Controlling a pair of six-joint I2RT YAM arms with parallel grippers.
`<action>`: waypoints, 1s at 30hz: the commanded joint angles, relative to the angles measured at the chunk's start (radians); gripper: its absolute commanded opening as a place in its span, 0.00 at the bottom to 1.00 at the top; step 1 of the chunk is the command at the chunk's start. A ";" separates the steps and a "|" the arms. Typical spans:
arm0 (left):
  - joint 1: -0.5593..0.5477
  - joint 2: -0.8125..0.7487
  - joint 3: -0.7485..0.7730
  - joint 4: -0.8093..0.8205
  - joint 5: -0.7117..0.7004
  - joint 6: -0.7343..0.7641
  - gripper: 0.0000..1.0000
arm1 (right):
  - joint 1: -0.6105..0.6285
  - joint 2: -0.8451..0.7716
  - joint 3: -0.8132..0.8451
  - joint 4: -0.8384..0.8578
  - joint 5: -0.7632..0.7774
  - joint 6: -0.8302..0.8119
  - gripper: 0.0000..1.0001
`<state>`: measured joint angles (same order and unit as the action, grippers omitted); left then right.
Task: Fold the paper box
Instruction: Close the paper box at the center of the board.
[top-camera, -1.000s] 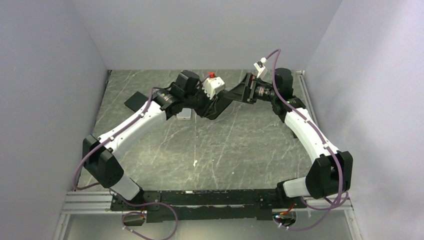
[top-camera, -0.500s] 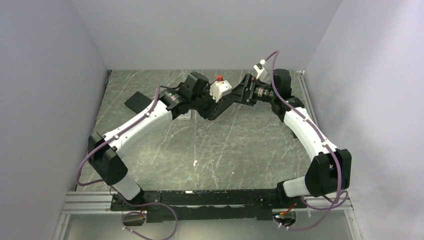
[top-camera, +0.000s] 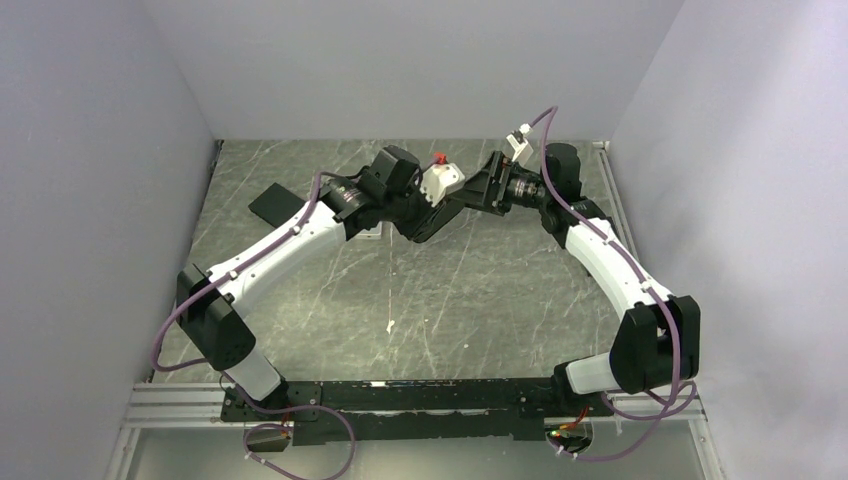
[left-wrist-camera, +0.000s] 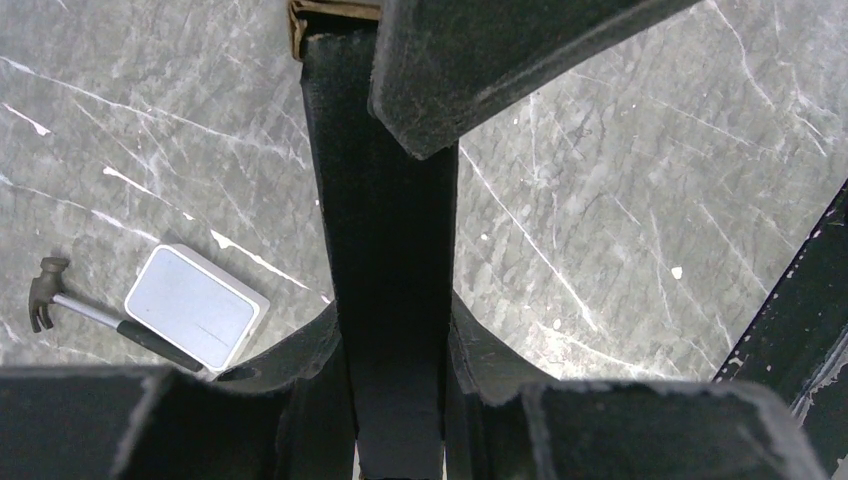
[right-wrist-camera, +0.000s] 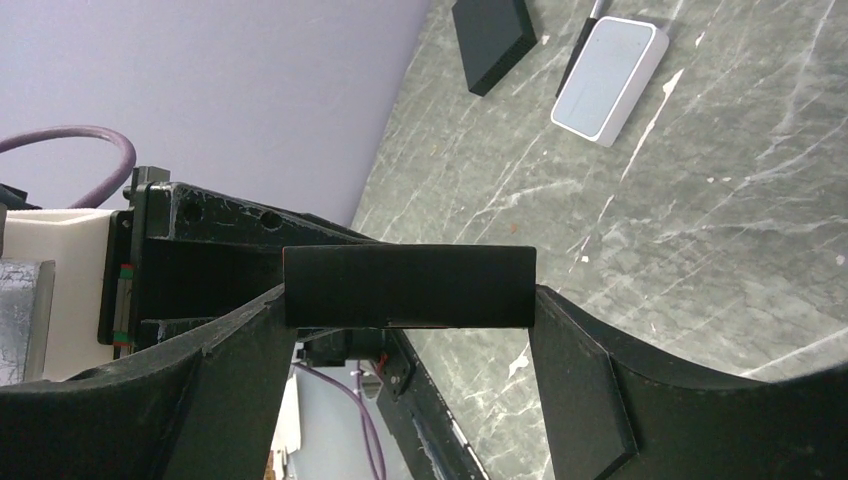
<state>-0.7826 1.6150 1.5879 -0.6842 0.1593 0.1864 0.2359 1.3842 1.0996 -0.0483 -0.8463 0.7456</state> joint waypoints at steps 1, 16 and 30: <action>-0.062 0.023 0.000 0.048 0.127 0.009 0.19 | 0.026 -0.042 0.016 0.245 -0.184 0.145 0.61; 0.022 -0.119 -0.090 0.188 0.193 -0.122 0.54 | -0.032 -0.062 -0.048 0.357 -0.194 0.248 0.58; 0.185 -0.308 -0.211 0.314 0.247 -0.242 0.87 | -0.071 -0.075 -0.083 0.410 -0.203 0.288 0.58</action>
<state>-0.6437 1.4094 1.4059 -0.4648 0.3859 0.0082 0.1913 1.3533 1.0225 0.2867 -1.0142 1.0008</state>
